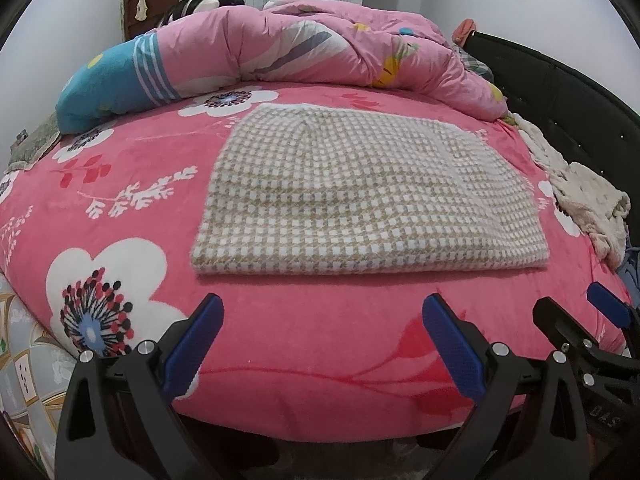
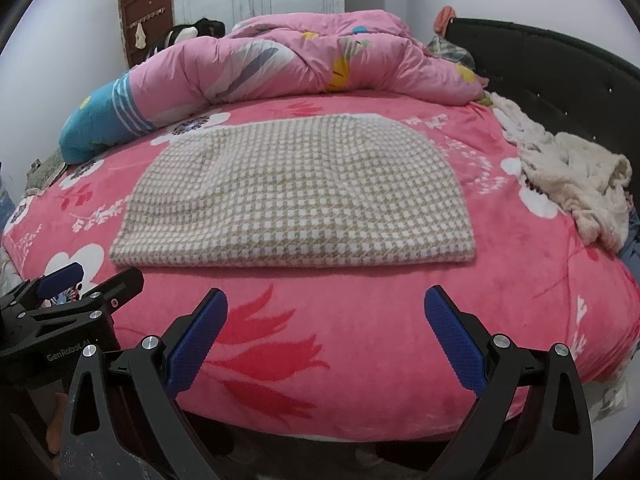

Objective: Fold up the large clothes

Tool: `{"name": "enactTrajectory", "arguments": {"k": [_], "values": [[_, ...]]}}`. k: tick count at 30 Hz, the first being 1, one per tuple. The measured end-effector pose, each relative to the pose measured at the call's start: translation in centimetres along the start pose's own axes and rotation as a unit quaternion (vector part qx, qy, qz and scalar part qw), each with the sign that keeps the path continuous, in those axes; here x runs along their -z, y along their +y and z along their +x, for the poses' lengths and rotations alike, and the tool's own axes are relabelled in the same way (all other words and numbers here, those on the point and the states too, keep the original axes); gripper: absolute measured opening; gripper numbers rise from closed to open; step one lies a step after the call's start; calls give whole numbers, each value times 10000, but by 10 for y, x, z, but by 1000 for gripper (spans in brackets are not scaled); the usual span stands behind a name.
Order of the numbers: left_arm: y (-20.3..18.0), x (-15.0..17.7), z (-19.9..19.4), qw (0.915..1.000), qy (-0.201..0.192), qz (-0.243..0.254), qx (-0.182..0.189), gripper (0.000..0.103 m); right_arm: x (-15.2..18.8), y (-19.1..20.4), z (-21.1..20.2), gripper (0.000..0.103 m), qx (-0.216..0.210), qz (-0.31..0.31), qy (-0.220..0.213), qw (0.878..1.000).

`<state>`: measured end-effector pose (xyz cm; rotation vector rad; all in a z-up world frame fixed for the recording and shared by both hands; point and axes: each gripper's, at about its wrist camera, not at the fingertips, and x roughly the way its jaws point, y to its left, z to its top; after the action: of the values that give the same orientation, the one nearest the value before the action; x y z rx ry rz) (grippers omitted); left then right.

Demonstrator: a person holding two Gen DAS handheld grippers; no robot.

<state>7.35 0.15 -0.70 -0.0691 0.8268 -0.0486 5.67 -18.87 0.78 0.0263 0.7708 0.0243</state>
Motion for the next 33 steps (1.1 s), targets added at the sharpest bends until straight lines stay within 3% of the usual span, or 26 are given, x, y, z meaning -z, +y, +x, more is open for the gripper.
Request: {"name": "enactTrajectory", "arguments": {"k": [33], "values": [[0, -2, -1, 9999, 21, 47, 153, 98, 0, -5, 1, 95, -78, -25, 51, 10000]]}}
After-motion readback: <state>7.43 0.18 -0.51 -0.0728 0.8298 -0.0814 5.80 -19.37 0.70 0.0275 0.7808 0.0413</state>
